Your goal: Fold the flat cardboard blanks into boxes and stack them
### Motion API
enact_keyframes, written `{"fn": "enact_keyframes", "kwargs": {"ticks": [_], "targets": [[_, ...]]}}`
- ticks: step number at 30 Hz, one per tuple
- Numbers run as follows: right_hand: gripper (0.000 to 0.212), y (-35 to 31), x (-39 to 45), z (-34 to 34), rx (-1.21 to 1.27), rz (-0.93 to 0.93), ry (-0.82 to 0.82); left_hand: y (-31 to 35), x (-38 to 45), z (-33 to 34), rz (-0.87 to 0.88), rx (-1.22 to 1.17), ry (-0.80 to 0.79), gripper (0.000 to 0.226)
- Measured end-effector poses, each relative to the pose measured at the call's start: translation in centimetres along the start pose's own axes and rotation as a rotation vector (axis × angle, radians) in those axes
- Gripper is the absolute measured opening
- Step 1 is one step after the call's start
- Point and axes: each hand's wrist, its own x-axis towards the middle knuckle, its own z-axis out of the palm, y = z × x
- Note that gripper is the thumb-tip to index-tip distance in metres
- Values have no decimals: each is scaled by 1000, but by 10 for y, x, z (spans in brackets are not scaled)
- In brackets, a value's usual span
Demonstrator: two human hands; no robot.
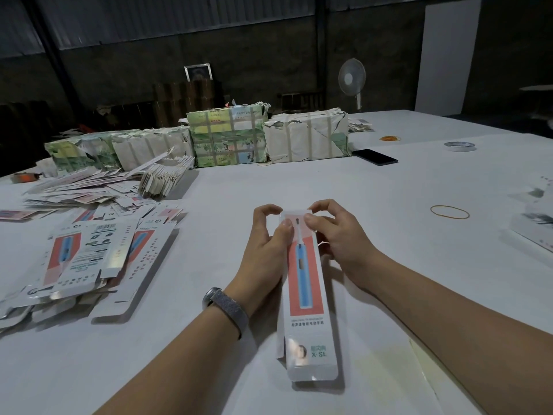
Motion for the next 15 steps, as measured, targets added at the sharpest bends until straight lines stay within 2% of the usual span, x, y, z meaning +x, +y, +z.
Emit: {"fn": "enact_keyframes", "kwargs": {"ticks": [3,7,15], "targets": [[21,-1,-1,-1,34,-11,5,0,0,1,-3,4,-9,8],[9,0,-2,2,-2,-34,23,-1,0,1,-13,4,1,10],[9,-2,-3,2,7,-19,41,-2,0,1,-8,20,15,8]]}}
